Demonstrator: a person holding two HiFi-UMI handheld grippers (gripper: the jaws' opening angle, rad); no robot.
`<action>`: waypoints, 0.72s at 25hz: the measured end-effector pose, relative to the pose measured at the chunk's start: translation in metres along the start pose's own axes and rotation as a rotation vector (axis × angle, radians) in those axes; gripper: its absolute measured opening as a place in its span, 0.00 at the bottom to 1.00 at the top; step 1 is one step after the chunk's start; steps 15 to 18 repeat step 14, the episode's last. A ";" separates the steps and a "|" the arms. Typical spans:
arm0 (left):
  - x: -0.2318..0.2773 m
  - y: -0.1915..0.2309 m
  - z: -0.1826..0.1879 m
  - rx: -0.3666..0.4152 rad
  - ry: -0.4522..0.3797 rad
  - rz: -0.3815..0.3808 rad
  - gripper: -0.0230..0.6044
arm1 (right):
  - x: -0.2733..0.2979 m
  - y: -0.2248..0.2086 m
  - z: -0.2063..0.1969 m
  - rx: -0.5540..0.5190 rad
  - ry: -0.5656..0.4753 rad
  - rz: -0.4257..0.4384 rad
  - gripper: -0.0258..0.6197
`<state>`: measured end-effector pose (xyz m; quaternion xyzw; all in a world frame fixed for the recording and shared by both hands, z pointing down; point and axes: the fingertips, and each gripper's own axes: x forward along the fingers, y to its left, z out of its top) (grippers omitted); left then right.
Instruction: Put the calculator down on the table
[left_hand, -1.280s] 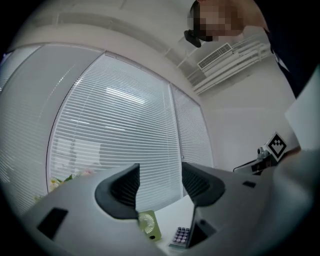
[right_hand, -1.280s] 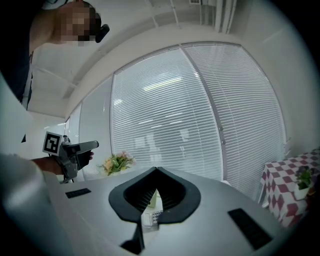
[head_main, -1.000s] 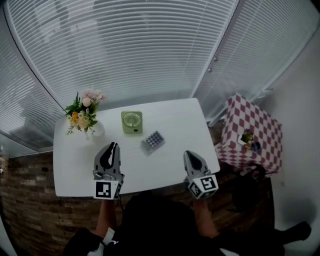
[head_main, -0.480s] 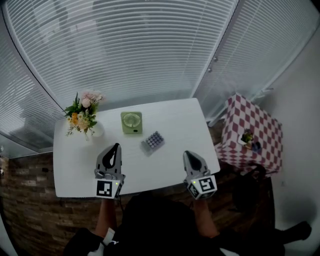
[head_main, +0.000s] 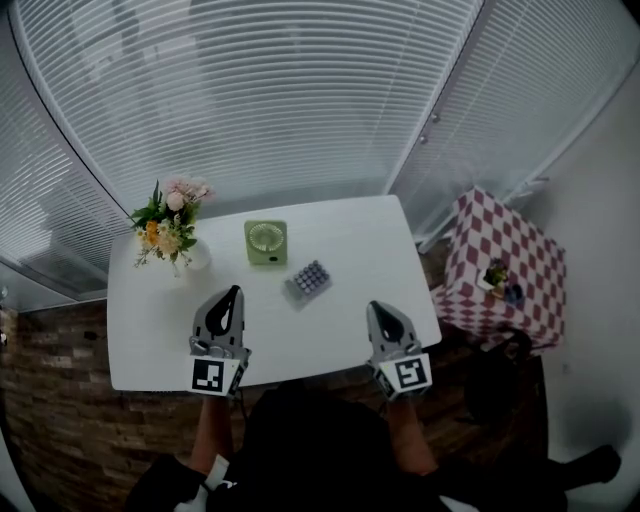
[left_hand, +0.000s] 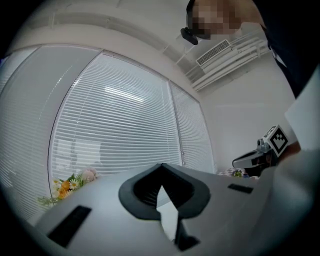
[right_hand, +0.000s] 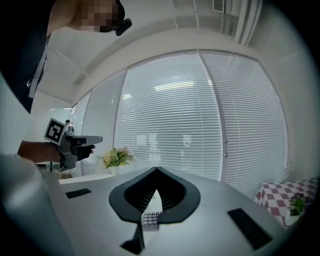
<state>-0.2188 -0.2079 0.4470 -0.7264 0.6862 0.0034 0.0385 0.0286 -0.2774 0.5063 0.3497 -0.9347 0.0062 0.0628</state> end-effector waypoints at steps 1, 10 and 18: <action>0.000 0.001 0.000 0.008 0.007 -0.002 0.05 | 0.000 0.001 -0.001 -0.005 0.007 0.002 0.05; -0.002 0.002 -0.002 0.021 0.005 -0.008 0.05 | 0.004 0.008 0.003 -0.052 0.004 0.005 0.05; 0.000 0.001 -0.003 0.018 0.007 -0.018 0.05 | 0.004 0.006 0.000 -0.053 0.011 0.006 0.05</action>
